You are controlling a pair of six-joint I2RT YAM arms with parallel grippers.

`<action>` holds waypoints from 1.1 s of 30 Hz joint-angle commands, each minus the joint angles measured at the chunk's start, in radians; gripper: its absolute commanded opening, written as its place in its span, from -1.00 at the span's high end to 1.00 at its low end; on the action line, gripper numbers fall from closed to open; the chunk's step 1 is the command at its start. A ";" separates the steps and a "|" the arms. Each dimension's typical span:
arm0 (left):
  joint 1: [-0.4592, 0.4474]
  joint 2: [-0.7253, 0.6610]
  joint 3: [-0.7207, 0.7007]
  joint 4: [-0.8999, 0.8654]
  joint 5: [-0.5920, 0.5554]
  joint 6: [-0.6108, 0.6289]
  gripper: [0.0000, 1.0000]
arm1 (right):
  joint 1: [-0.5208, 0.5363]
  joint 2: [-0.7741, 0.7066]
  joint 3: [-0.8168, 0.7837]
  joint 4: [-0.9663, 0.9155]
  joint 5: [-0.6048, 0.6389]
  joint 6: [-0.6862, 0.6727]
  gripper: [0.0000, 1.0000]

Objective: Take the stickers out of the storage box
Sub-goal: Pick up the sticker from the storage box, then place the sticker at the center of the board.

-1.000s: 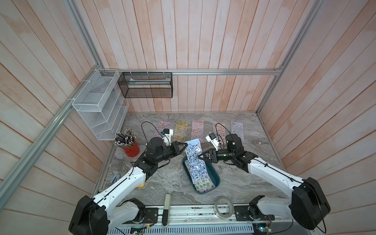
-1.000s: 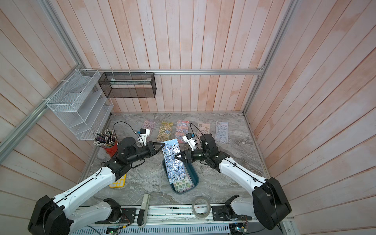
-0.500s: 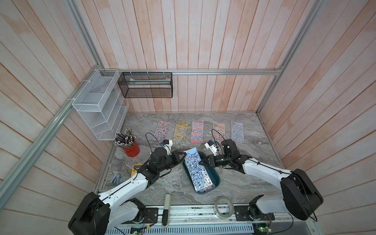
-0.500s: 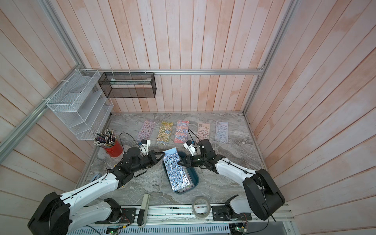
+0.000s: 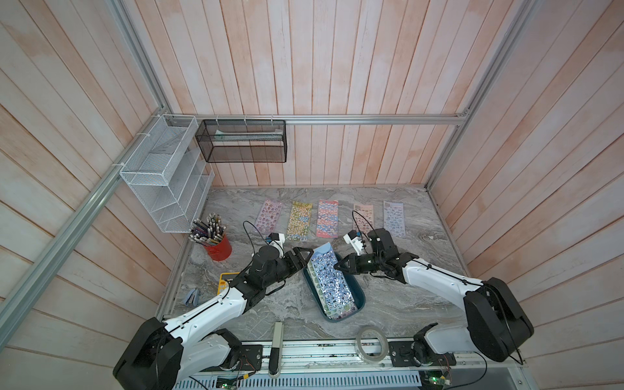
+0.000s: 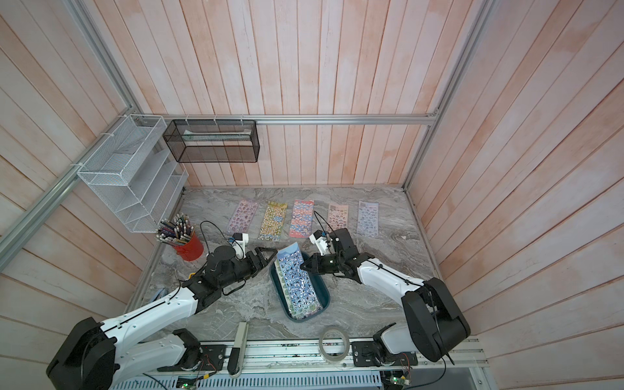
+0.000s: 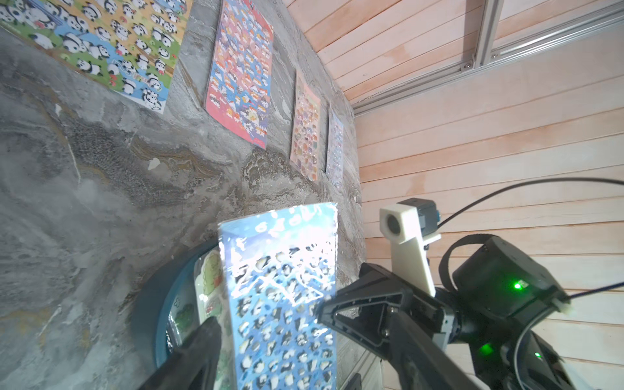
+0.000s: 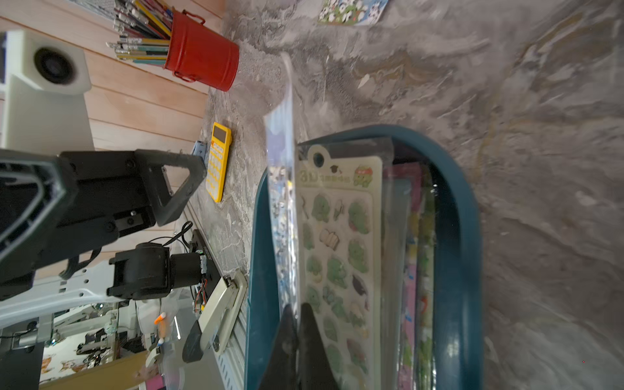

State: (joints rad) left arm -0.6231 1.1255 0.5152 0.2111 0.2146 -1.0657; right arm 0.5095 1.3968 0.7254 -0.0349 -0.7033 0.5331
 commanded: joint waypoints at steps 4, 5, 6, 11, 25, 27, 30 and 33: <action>-0.010 0.014 0.094 -0.048 -0.007 0.098 -0.64 | -0.083 -0.044 0.104 -0.074 -0.002 -0.057 1.00; -0.011 0.021 0.109 -0.051 -0.002 0.111 -0.65 | -0.085 -0.045 0.115 -0.071 -0.012 -0.054 1.00; -0.015 0.029 0.129 -0.052 0.006 0.126 -0.65 | -0.101 -0.047 0.128 -0.065 -0.025 -0.050 1.00; -0.028 0.106 0.230 -0.044 0.068 0.187 -0.68 | -0.151 -0.046 0.186 -0.034 -0.070 -0.024 1.00; -0.052 0.298 0.401 0.057 0.166 0.190 -0.42 | -0.227 -0.053 0.218 0.080 -0.192 0.071 1.00; -0.052 0.312 0.418 0.062 0.178 0.190 -0.01 | -0.232 -0.057 0.215 0.085 -0.193 0.076 1.00; -0.052 0.321 0.430 0.074 0.180 0.188 0.73 | -0.242 -0.061 0.212 0.081 -0.195 0.077 1.00; -0.052 0.325 0.439 0.091 0.183 0.190 1.00 | -0.252 -0.059 0.213 0.074 -0.206 0.079 1.00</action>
State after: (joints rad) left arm -0.6731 1.4364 0.9241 0.2638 0.3752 -0.8879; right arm 0.2684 1.3567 0.9195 0.0227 -0.8780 0.6033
